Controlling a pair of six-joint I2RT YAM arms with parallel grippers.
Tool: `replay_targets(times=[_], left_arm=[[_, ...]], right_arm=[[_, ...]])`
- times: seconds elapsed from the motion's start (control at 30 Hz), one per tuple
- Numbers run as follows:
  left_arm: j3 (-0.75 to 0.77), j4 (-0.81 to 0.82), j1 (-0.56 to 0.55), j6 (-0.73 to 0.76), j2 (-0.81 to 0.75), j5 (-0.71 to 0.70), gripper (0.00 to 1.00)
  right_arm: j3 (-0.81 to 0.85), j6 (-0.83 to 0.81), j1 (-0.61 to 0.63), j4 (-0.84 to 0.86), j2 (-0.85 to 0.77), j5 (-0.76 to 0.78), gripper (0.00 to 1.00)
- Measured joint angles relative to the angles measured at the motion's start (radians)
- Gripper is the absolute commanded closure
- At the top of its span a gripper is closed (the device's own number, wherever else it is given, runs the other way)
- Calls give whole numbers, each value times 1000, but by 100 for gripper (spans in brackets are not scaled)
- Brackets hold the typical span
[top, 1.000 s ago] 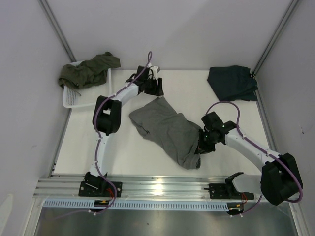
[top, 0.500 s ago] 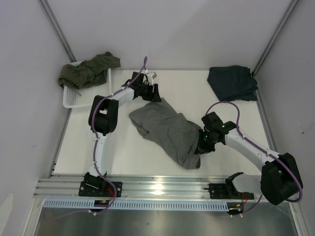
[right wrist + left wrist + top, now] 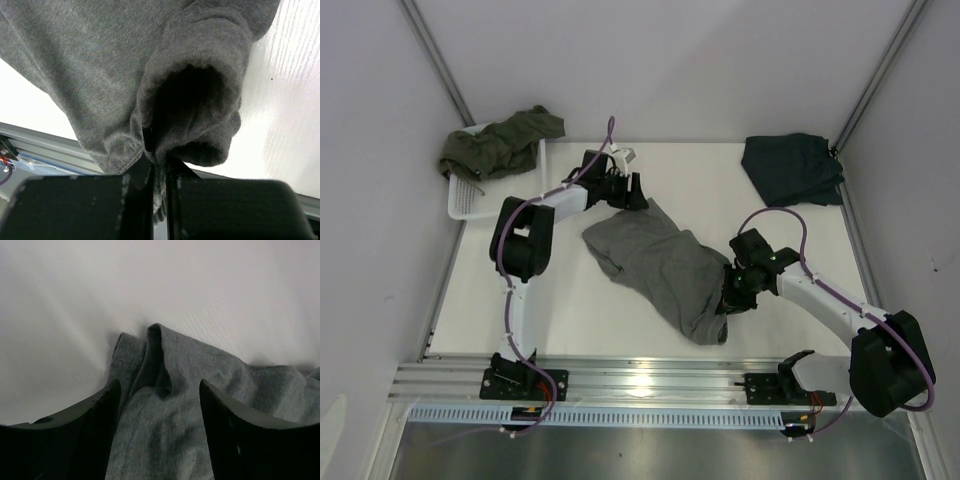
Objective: Fold and stack the shorts
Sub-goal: Fold the shorts
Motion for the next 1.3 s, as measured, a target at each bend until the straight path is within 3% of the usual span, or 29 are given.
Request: replay_targets(times=[0.37, 0.5, 0.83, 1.3], left_arm=[[-60, 92, 0, -8, -75, -2, 37], [-55, 80, 0, -7, -75, 7, 45], [47, -33, -28, 45, -42, 4, 45], [48, -96, -42, 65, -23, -37, 42]], right_arm=[[-4, 0, 0, 7, 0, -3, 100], [-4, 0, 0, 7, 0, -3, 100], [-4, 0, 0, 7, 0, -3, 100], [-4, 0, 2, 7, 0, -4, 100]])
